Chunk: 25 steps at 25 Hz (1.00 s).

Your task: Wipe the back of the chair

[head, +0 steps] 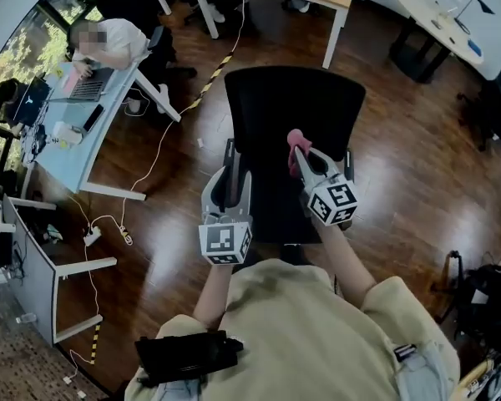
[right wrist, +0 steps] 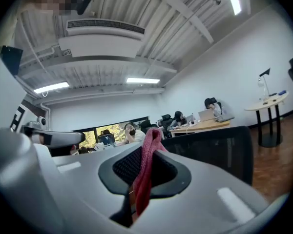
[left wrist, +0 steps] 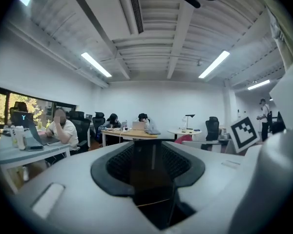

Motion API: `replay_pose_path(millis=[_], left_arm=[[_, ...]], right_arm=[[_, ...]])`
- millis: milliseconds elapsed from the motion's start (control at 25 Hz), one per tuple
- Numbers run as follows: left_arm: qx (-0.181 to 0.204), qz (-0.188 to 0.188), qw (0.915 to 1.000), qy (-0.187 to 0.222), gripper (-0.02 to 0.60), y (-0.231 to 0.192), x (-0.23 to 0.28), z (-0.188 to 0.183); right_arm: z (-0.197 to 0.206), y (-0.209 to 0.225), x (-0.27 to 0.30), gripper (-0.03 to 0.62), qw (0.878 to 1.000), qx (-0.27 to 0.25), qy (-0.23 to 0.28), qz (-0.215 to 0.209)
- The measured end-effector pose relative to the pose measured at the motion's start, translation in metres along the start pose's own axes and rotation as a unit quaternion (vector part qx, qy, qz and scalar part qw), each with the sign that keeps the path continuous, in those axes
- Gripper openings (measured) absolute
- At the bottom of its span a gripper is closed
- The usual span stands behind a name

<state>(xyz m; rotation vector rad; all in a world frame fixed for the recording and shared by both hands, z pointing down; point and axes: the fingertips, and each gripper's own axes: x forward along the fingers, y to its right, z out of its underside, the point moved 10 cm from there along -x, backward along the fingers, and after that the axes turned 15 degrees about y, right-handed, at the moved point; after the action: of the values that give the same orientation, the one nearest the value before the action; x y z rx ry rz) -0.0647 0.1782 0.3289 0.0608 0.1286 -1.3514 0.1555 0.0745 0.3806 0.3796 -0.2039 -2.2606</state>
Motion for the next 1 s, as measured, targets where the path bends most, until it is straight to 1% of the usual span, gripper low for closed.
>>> replay_pose_path(millis=[120,240,320,400,480,520,680,720,880,1000], left_arm=[[0.015,-0.020,0.9991,-0.034,0.149,-0.017,0.014,0.017],[0.008,-0.044,0.9978,-0.049,0.147,-0.048,0.021,0.028],[0.003,-0.052,0.9970,-0.057,0.147,-0.067,0.025,0.033],[-0.004,-0.056,0.9963,-0.065,0.147,-0.083,0.027,0.038],[-0.009,-0.063,0.9956,-0.069,0.147,-0.097,0.028,0.042],[-0.011,-0.067,0.9953,-0.068,0.147,-0.103,0.029,0.044],[-0.016,-0.080,0.9944,-0.068,0.147,-0.127,0.043,0.053],[-0.017,-0.080,0.9943,-0.068,0.147,-0.131,0.046,0.056],[-0.033,-0.063,0.9951,-0.070,0.147,-0.132,0.062,0.064],[-0.040,-0.036,0.9958,-0.074,0.147,-0.121,0.083,0.068]], right_arm=[[0.029,0.016,0.076,0.023,0.999,0.009,-0.016,-0.048],[0.057,0.015,0.162,0.023,0.996,0.018,-0.031,-0.088],[0.073,0.012,0.216,0.023,0.993,0.015,-0.045,-0.108],[0.089,0.011,0.257,0.023,0.992,0.003,-0.057,-0.114],[0.104,0.014,0.288,0.022,0.993,-0.005,-0.068,-0.099],[0.111,0.019,0.299,0.021,0.994,-0.011,-0.074,-0.084],[0.127,0.052,0.324,0.021,0.995,-0.027,-0.093,0.006],[0.129,0.060,0.322,0.021,0.995,-0.029,-0.096,0.021],[0.117,0.094,0.292,0.021,0.993,-0.053,-0.092,0.048],[0.097,0.135,0.252,0.021,0.990,-0.068,-0.080,0.099]])
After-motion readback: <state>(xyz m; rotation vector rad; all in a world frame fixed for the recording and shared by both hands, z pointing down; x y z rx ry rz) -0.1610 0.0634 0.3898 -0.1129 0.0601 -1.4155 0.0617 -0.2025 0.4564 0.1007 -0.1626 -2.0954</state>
